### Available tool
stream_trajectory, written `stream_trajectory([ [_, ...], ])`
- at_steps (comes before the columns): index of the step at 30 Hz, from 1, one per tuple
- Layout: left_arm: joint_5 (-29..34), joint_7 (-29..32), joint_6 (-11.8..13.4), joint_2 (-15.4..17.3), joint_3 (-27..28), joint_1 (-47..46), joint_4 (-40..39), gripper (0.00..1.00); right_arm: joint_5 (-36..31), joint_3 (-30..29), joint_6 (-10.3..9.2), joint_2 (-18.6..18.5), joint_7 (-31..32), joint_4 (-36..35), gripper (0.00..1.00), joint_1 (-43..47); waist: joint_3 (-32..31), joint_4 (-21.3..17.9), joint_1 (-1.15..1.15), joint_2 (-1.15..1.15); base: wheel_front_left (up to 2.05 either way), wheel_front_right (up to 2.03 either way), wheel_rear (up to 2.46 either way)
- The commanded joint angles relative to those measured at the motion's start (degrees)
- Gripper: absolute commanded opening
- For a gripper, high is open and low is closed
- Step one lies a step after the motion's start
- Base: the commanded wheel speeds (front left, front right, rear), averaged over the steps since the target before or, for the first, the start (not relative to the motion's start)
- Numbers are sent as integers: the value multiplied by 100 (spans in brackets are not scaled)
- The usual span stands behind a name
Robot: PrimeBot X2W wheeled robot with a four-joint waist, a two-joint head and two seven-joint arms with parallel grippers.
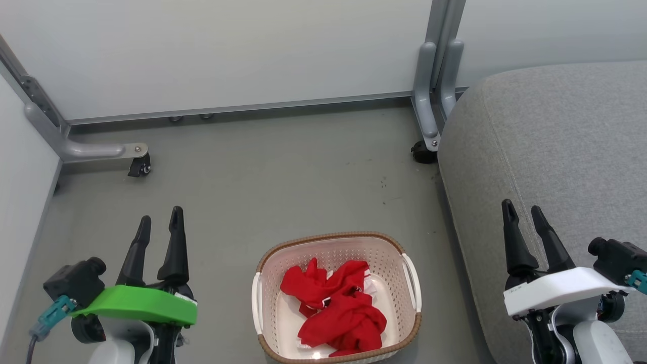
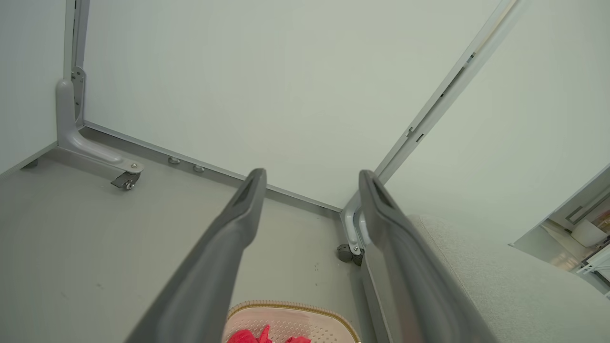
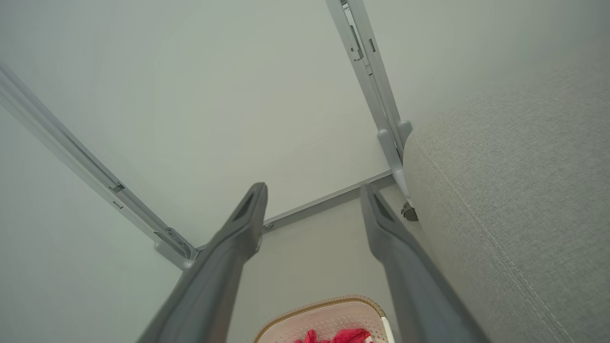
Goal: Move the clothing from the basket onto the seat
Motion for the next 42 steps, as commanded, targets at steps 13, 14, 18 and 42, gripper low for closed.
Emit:
stream_trajectory([
  [13, 905, -245, -37, 120, -175, -73, 56, 100, -835, 95, 3, -76, -203, -46, 100, 99, -27, 7, 0, 0, 0, 0, 0],
  [14, 961, -260, -37, 122, -190, -68, 73, 100, -895, 101, 3, -76, -209, -47, 100, 107, -34, 6, 0, 0, 0, 0, 0],
  [18, 1132, -314, -37, 135, -231, -52, 134, 100, -1093, 131, 3, -65, -208, -44, 100, 144, -40, 4, 0, 0, 0, 0, 0],
  [42, 2159, -612, -44, 157, -404, -10, 483, 100, -2102, 237, 3, -8, -36, -145, 100, 308, -25, 3, 0, 0, 0, 0, 0],
])
